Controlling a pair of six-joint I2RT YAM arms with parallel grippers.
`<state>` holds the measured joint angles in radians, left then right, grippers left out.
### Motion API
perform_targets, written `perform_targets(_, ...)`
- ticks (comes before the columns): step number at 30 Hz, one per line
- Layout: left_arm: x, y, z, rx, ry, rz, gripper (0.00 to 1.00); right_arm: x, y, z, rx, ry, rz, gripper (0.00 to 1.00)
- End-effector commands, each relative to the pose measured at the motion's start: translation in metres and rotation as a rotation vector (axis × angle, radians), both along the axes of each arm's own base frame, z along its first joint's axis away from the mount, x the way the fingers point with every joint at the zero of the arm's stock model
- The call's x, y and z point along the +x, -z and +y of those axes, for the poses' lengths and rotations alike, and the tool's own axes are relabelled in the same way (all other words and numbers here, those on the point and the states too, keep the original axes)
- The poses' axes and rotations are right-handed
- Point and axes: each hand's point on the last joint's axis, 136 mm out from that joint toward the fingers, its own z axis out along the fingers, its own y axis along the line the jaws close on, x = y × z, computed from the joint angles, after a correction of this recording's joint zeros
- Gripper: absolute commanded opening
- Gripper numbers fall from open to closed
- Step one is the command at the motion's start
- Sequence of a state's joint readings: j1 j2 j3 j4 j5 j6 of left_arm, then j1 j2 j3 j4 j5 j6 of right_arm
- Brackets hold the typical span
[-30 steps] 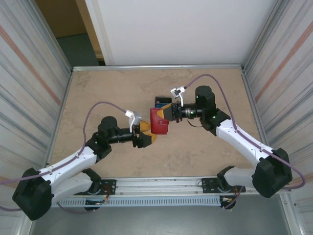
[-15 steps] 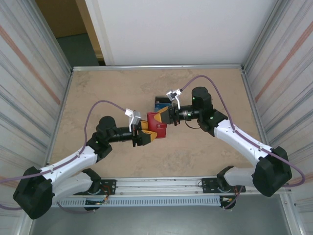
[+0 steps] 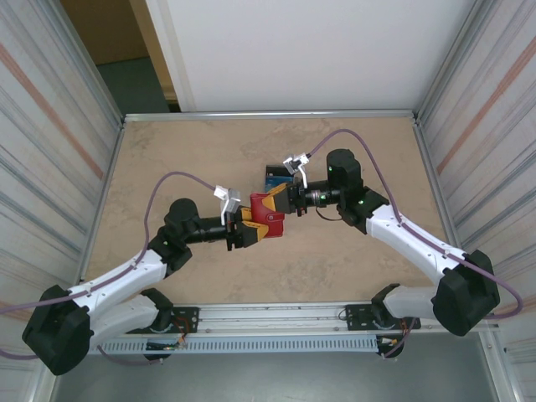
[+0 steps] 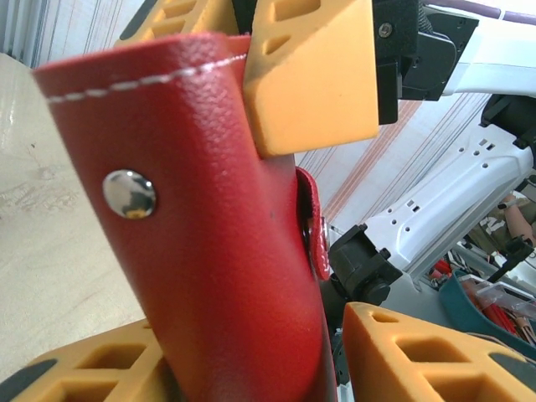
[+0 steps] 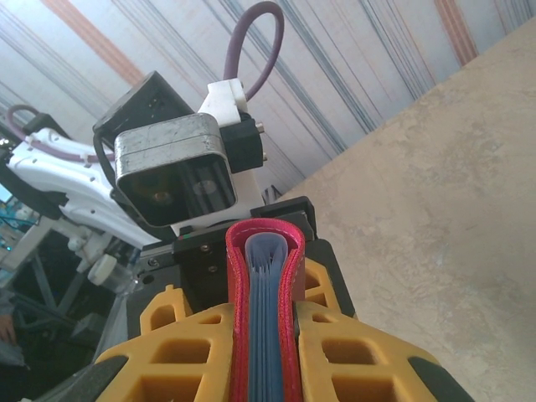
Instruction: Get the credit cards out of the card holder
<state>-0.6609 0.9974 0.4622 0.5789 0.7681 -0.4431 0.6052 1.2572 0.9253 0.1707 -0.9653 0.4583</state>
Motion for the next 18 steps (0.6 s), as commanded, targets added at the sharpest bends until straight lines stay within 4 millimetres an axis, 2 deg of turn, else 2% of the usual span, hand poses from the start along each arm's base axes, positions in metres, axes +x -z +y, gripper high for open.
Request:
perform_targets(1, -0.006, 0.0, 0.002, -0.005, 0.022, -0.007, 0.51, -0.001, -0.019, 0.001, 0.03, -0.007, -0.072, 0.11)
perform_targets(8, -0.009, 0.008, 0.001, 0.013, 0.038, 0.011, 0.49, -0.001, -0.019, 0.002, 0.03, -0.003, -0.077, 0.12)
perform_targets(18, -0.003, 0.009, 0.002, 0.025, 0.006, -0.002, 0.15, 0.006, -0.011, 0.003, 0.001, 0.033, -0.06, 0.15)
